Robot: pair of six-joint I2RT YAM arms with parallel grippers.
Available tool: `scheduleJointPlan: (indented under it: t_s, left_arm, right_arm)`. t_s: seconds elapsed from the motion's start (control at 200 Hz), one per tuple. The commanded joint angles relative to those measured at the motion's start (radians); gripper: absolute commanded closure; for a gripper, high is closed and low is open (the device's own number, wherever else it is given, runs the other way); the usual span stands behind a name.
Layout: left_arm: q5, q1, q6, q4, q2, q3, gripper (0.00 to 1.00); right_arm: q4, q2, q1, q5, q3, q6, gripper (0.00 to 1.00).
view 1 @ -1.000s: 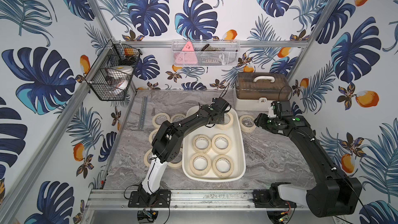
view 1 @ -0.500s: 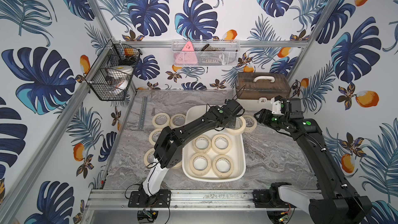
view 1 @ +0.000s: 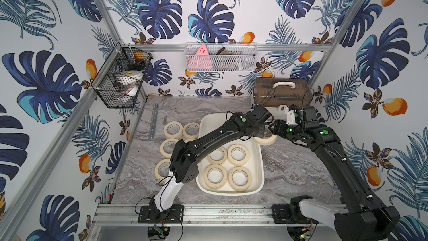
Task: Take out the art tape in the storage box
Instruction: Place the art tape at the center of the board.
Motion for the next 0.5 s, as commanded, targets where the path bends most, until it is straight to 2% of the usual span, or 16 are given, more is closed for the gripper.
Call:
scheduleJointPlan:
  t_s: [0.0, 0.125, 0.225, 0.49]
  left_arm:
    - [-0.003, -0.005, 0.002, -0.002, -0.002, 0.022, 0.91]
    - [-0.009, -0.01, 0.006, -0.013, -0.001, 0.038, 0.91]
    - [-0.007, -0.01, 0.009, -0.015, -0.003, 0.041, 0.9]
    - [-0.002, -0.01, 0.024, -0.01, -0.006, 0.026, 0.84]
  right_arm:
    - [-0.045, 0.015, 0.014, 0.098, 0.014, -0.024, 0.36]
    - [-0.053, 0.028, 0.028, 0.151, 0.024, -0.016, 0.39]
    - [-0.052, 0.037, 0.037, 0.173, 0.03, -0.017, 0.46]
    - [-0.058, 0.064, 0.04, 0.175, 0.048, -0.02, 0.82]
